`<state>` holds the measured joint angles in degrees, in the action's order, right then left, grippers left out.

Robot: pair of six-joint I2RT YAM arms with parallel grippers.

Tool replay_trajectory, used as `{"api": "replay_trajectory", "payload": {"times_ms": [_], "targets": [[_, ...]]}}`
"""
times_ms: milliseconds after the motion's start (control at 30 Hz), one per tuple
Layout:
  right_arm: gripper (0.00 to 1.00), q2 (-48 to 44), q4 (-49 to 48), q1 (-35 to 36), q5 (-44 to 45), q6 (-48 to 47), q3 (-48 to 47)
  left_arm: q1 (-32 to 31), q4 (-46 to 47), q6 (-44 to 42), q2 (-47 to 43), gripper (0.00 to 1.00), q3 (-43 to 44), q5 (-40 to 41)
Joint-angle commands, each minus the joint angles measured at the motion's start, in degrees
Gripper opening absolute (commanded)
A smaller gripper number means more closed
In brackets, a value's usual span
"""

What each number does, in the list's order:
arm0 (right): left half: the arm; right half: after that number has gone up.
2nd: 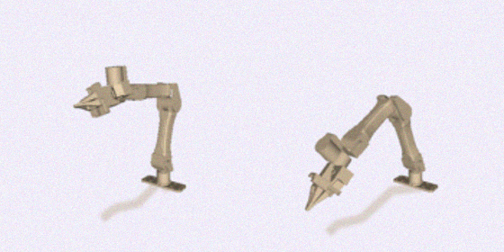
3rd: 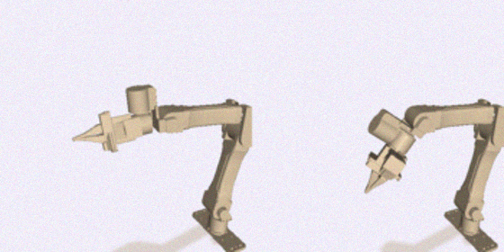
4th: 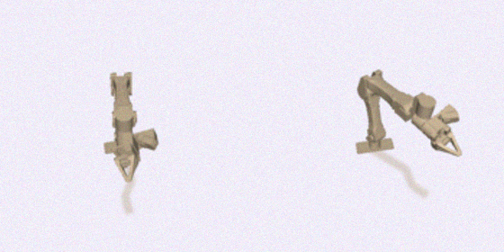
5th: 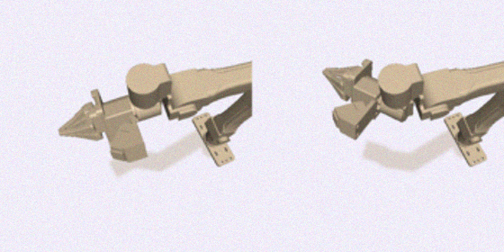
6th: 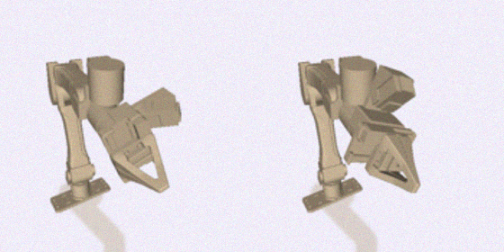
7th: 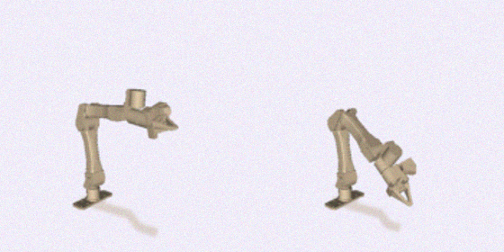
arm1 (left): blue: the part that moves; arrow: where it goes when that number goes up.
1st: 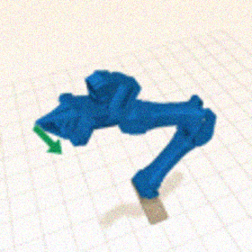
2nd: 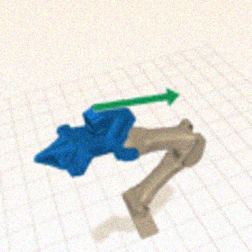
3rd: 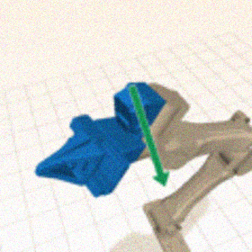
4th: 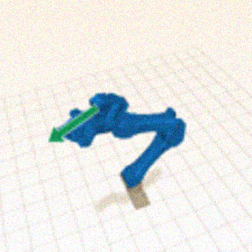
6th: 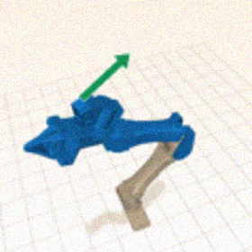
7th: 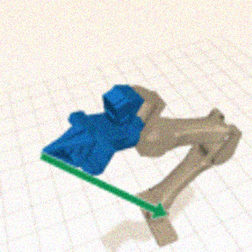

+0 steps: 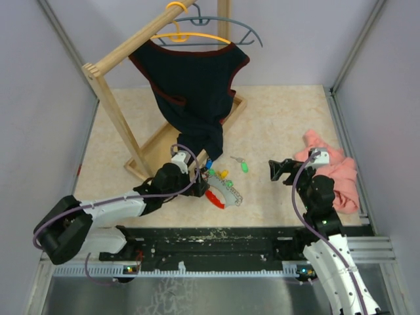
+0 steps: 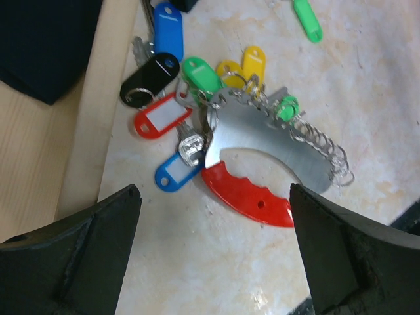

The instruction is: Put the keys on the keyring

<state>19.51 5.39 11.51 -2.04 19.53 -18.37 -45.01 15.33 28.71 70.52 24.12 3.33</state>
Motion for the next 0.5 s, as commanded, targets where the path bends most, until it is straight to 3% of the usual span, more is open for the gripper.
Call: {"api": "replay_trajectory", "payload": {"times_ms": [0,467], "targets": [[0.97,-0.57,-3.10,0.49,-1.03,-0.04,-0.54,3.13,-0.92,-2.52,5.64,1.00,1.34,10.36],[0.97,-1.00,-3.48,0.49,-2.21,0.25,-0.26,17.61,1.05,-5.77,16.87,1.00,9.60,11.05]]}}
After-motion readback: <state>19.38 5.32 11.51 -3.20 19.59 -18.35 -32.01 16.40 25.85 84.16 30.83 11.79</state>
